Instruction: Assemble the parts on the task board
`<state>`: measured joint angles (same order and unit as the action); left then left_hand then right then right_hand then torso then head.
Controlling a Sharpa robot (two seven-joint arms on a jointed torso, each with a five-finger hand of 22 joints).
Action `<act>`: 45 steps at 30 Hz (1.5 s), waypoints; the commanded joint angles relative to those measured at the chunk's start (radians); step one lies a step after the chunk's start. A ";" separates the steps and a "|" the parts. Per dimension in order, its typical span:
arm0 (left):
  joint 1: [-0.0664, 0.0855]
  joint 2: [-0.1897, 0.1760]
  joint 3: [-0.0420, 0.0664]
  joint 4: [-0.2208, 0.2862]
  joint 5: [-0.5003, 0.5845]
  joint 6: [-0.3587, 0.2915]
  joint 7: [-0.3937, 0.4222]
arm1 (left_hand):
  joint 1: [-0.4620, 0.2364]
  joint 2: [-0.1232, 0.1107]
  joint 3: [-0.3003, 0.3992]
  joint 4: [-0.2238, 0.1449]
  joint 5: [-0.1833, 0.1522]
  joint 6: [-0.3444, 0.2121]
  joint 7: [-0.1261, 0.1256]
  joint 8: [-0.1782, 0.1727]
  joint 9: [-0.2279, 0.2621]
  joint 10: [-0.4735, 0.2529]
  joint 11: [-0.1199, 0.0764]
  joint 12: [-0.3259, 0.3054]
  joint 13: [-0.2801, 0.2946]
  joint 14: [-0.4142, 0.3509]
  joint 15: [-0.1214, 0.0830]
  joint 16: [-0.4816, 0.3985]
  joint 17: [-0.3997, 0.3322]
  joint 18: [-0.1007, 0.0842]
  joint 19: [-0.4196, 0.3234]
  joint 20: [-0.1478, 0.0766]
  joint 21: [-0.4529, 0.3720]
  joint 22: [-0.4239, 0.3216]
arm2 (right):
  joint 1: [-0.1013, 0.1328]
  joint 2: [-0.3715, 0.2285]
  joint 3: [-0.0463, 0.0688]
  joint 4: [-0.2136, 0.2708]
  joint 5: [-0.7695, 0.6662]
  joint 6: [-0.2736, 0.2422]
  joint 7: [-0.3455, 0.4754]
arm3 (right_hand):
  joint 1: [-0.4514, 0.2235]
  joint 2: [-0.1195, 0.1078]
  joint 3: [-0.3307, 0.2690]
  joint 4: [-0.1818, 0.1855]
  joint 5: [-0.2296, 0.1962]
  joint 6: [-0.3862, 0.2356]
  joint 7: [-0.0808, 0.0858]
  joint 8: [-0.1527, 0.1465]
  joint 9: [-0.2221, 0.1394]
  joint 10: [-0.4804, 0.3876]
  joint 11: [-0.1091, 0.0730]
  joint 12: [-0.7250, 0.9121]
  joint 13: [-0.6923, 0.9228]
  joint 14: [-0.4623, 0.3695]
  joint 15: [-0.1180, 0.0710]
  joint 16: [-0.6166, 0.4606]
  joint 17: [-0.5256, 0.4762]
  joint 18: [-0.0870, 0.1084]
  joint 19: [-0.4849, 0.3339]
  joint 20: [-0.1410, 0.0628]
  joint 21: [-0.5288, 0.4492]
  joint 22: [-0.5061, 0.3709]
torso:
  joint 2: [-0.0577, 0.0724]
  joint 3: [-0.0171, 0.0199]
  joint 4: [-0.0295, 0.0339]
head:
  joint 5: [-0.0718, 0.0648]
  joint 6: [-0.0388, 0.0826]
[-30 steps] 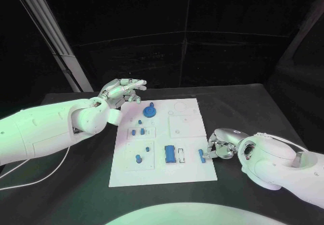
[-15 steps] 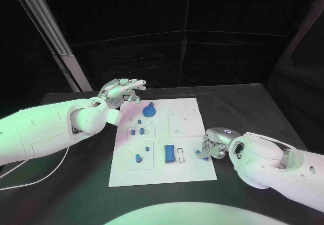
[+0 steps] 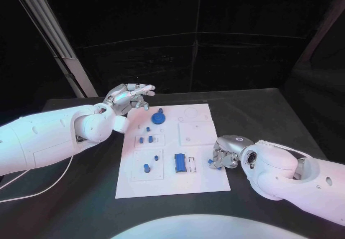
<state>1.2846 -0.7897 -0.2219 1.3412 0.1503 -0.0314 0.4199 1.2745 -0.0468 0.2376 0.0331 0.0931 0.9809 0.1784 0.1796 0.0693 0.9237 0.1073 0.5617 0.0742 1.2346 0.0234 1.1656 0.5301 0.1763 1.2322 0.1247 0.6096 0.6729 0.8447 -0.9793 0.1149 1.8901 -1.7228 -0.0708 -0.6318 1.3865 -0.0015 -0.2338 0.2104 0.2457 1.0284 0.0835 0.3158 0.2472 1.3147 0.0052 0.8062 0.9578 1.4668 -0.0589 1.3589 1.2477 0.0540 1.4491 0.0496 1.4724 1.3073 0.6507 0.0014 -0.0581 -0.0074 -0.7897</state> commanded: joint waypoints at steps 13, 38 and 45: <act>0.001 0.000 0.000 0.000 0.001 0.017 -0.009 | 0.008 0.002 -0.008 0.001 -0.003 -0.008 0.000 0.004 -0.001 -0.007 0.000 0.004 -0.001 -0.011 0.000 0.001 -0.003 0.006 0.007 -0.002 -0.006 -0.002 | -0.008 0.015 -0.012 -0.011 -0.142 0.181 -0.027 | 0.127 0.021 0.059 -0.070 -0.043 -0.004 0.005 -0.029 0.004 -0.020 -0.001 -0.032 -0.018 0.040 -0.004 -0.013 -0.006 -0.005 -0.009 0.000 -0.009 0.055 | 0.000 -0.0008 0.0004 | 0.002 -0.004; 0.000 0.000 0.000 0.001 -0.001 0.016 -0.010 | 0.009 0.002 -0.008 0.001 -0.003 -0.009 0.000 0.004 -0.001 -0.008 0.000 0.004 -0.001 -0.012 0.000 0.000 -0.005 0.006 0.007 -0.002 -0.007 -0.002 | -0.008 -0.009 -0.013 0.063 0.133 -0.220 -0.007 | 0.070 -0.039 0.333 0.039 0.191 0.058 -0.010 -0.097 0.006 0.025 -0.013 -0.001 0.014 0.052 -0.015 0.018 0.045 -0.013 0.017 -0.011 0.011 0.093 | 0.001 -0.0007 0.0000 | 0.005 -0.005; 0.001 -0.001 0.000 0.003 -0.001 0.015 -0.010 | 0.009 0.002 -0.008 0.001 -0.003 -0.009 0.000 0.004 -0.001 -0.008 0.000 0.004 -0.001 -0.012 0.000 0.000 -0.005 0.006 0.007 -0.002 -0.007 -0.002 | -0.008 -0.005 -0.013 0.062 0.263 -0.274 -0.009 | 0.011 -0.067 0.366 0.074 0.217 0.072 -0.011 -0.105 0.014 0.044 -0.014 0.021 0.034 0.055 -0.014 0.029 0.060 -0.015 0.024 -0.011 0.017 0.104 | 0.001 -0.0016 0.0001 | 0.007 -0.008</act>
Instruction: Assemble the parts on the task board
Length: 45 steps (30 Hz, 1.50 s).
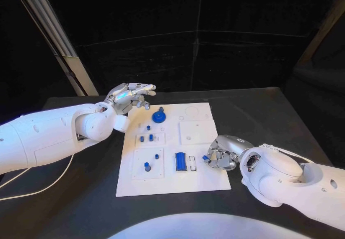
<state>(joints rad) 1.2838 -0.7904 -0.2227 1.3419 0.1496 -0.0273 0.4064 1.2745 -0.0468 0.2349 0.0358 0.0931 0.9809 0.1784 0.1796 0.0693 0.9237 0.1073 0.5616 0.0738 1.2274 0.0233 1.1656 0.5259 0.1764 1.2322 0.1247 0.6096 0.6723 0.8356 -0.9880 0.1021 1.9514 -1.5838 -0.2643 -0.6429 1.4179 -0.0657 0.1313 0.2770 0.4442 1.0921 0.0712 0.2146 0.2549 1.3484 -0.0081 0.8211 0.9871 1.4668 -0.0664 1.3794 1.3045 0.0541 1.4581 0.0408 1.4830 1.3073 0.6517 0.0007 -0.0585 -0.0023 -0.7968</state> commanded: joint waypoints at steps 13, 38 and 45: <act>0.002 0.001 0.001 0.005 0.000 0.011 0.002 | 0.009 0.002 -0.006 -0.002 -0.003 -0.009 0.000 0.004 -0.001 -0.008 0.000 0.004 -0.001 -0.004 0.001 0.000 -0.001 0.006 0.007 -0.002 -0.007 -0.002 | 0.002 0.054 0.000 -0.035 0.274 -0.078 -0.029 | -0.085 -0.012 -0.007 0.011 0.045 0.025 -0.002 -0.007 0.016 0.024 -0.003 0.021 0.020 0.058 -0.009 0.019 0.018 -0.018 0.021 -0.003 0.012 0.114 | 0.000 -0.0002 0.0004 | 0.003 -0.004; 0.003 0.004 0.001 0.007 0.000 0.013 0.000 | 0.013 0.004 -0.007 -0.002 -0.003 -0.010 0.000 0.006 -0.001 -0.010 0.001 0.005 -0.001 -0.006 0.001 0.000 -0.003 0.006 0.006 -0.001 -0.008 -0.003 | 0.002 0.124 0.001 -0.075 0.250 -0.083 -0.045 | -0.126 -0.012 -0.023 0.009 0.048 0.038 -0.006 -0.008 0.026 0.026 -0.005 0.015 0.019 0.057 -0.011 0.016 0.016 -0.017 0.021 -0.005 0.011 0.114 | 0.000 0.0008 -0.0006 | 0.005 -0.006; 0.003 0.004 0.001 0.007 0.000 0.014 -0.002 | 0.013 0.004 -0.007 -0.002 -0.003 -0.010 0.000 0.006 -0.001 -0.010 0.001 0.005 -0.001 -0.006 0.001 0.000 -0.003 0.006 0.006 -0.001 -0.008 -0.003 | 0.002 0.130 0.001 -0.082 0.229 -0.071 -0.046 | -0.166 -0.013 -0.047 0.012 0.019 0.044 -0.006 -0.010 0.035 0.028 -0.005 0.012 0.020 0.056 -0.011 0.014 0.014 -0.017 0.020 -0.006 0.011 0.113 | -0.001 0.0002 -0.0006 | 0.005 -0.006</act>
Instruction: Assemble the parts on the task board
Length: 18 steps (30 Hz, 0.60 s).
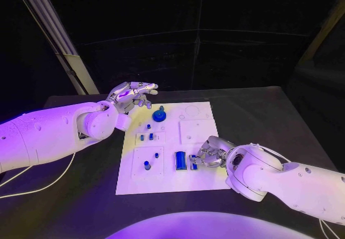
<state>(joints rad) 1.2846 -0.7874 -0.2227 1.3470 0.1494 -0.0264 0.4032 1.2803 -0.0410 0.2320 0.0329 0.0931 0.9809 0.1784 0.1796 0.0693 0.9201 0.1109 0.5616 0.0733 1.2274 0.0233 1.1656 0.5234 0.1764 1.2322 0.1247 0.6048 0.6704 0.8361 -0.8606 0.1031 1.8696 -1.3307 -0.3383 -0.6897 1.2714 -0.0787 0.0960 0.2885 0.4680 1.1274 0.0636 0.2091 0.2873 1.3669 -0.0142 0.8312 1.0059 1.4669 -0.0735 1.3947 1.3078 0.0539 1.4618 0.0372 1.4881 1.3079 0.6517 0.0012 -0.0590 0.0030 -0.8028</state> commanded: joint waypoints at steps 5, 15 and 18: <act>0.002 0.001 0.001 0.002 0.000 0.014 0.000 | 0.008 -0.001 -0.006 0.001 -0.003 -0.009 0.000 0.007 -0.001 -0.007 -0.003 0.006 -0.001 -0.007 0.001 0.000 -0.002 0.006 0.006 -0.001 -0.004 -0.001 | 0.001 0.007 0.000 -0.002 -0.036 0.014 0.000 | -0.075 -0.002 -0.057 0.001 -0.057 0.010 0.002 -0.008 0.009 0.010 0.003 0.001 0.005 0.055 -0.002 -0.004 0.008 -0.016 0.014 -0.001 0.003 0.109 | 0.000 0.0000 -0.0006 | 0.000 0.000; 0.002 0.002 0.001 0.002 0.000 0.016 -0.003 | 0.008 -0.001 -0.006 0.001 -0.003 -0.009 0.000 0.007 -0.001 -0.007 -0.003 0.006 -0.001 -0.007 0.001 0.000 -0.002 0.006 0.006 -0.001 -0.004 -0.002 | 0.001 0.012 0.000 -0.003 -0.042 0.031 0.000 | -0.120 0.020 -0.148 0.000 -0.250 0.011 0.000 -0.016 0.027 0.008 0.002 -0.002 0.013 0.055 -0.003 -0.010 0.003 -0.015 0.011 -0.001 0.000 0.106 | 0.000 0.0000 -0.0006 | 0.000 0.000; 0.002 0.002 0.001 0.001 0.000 0.016 -0.003 | 0.008 -0.001 -0.006 0.001 -0.003 -0.009 0.000 0.007 -0.001 -0.007 -0.003 0.006 -0.001 -0.007 0.001 0.000 -0.002 0.006 0.006 -0.001 -0.004 -0.002 | 0.001 0.011 0.000 -0.003 -0.042 0.033 0.000 | -0.118 0.021 -0.151 -0.001 -0.253 0.011 0.000 -0.017 0.028 0.008 0.002 -0.003 0.013 0.055 -0.003 -0.010 0.003 -0.015 0.011 -0.001 0.000 0.105 | -0.001 0.0004 -0.0011 | 0.000 0.000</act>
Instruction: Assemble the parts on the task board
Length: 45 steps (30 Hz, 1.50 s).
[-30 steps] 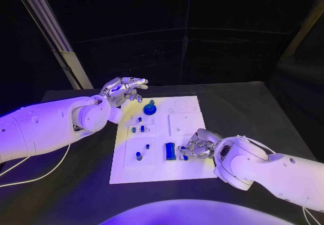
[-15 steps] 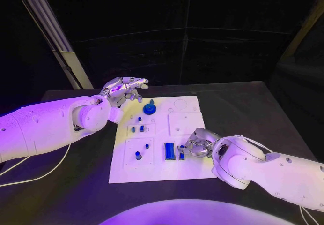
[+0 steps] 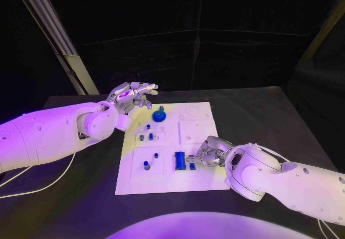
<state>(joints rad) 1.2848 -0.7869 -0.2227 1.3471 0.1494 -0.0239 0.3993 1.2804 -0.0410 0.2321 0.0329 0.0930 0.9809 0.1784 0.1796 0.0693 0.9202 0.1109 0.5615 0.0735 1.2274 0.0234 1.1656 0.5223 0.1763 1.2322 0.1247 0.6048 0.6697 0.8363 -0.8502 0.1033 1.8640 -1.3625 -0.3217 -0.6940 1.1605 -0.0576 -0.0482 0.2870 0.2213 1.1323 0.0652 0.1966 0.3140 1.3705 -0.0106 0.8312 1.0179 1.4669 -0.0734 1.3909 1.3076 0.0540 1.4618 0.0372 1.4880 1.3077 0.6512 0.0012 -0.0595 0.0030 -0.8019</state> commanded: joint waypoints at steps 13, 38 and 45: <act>0.002 -0.001 0.001 -0.002 0.000 0.013 0.003 | 0.008 -0.001 -0.006 0.001 -0.003 -0.009 0.000 0.007 -0.001 -0.007 -0.003 0.006 -0.001 -0.007 0.001 0.000 -0.001 0.006 0.006 -0.001 -0.004 -0.001 | 0.001 -0.059 0.000 0.018 0.005 -0.045 0.116 | 0.086 -0.002 -0.044 -0.032 -0.020 -0.039 0.015 -0.035 0.005 -0.029 0.012 -0.063 -0.032 0.046 0.007 -0.037 -0.034 -0.006 -0.014 0.006 -0.022 0.068 | -0.003 0.0007 -0.0016 | 0.002 0.003; 0.000 0.007 0.000 -0.009 0.000 0.017 0.004 | 0.009 -0.001 -0.009 0.002 -0.003 -0.009 0.000 0.008 -0.001 -0.009 -0.003 0.007 -0.001 -0.008 0.001 0.000 -0.003 0.006 0.006 -0.001 -0.005 -0.002 | 0.001 -0.056 0.001 0.008 -0.007 0.080 0.090 | 0.123 0.022 -0.115 -0.019 -0.053 0.008 0.000 0.001 0.027 -0.015 0.000 -0.055 -0.035 0.051 0.000 -0.034 -0.025 -0.010 -0.002 0.004 -0.016 0.084 | -0.008 0.0007 -0.0038 | -0.002 0.008; 0.000 0.005 0.000 -0.008 0.000 0.016 0.004 | 0.009 -0.001 -0.009 0.002 -0.003 -0.009 0.000 0.008 -0.001 -0.009 -0.003 0.007 -0.001 -0.008 0.001 0.000 -0.003 0.006 0.006 -0.001 -0.005 -0.002 | 0.001 -0.039 0.001 -0.002 -0.042 0.098 0.063 | 0.128 0.026 -0.118 -0.019 -0.050 0.012 -0.004 0.008 0.030 -0.008 -0.003 -0.044 -0.028 0.052 -0.003 -0.030 -0.020 -0.011 0.001 0.001 -0.014 0.088 | -0.007 0.0004 -0.0039 | 0.000 0.006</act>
<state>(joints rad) 1.2834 -0.7814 -0.2231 1.3379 0.1494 -0.0197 0.3974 1.2803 -0.0409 0.2289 0.0362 0.0930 0.9809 0.1784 0.1832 0.0693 0.9165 0.1073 0.5615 0.0730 1.2275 0.0234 1.1656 0.5195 0.1763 1.2322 0.1247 0.6048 0.6689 0.8365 -0.8913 0.1039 1.8623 -1.3668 -0.2507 -0.6001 1.2896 -0.0361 -0.1619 0.2682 0.1661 1.1375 0.0636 0.2003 0.3432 1.3542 -0.0127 0.7812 0.9896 1.4629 -0.0697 1.3571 1.2874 0.0539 1.4562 0.0398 1.4697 1.3075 0.6436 0.0014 -0.0643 0.0012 -0.7949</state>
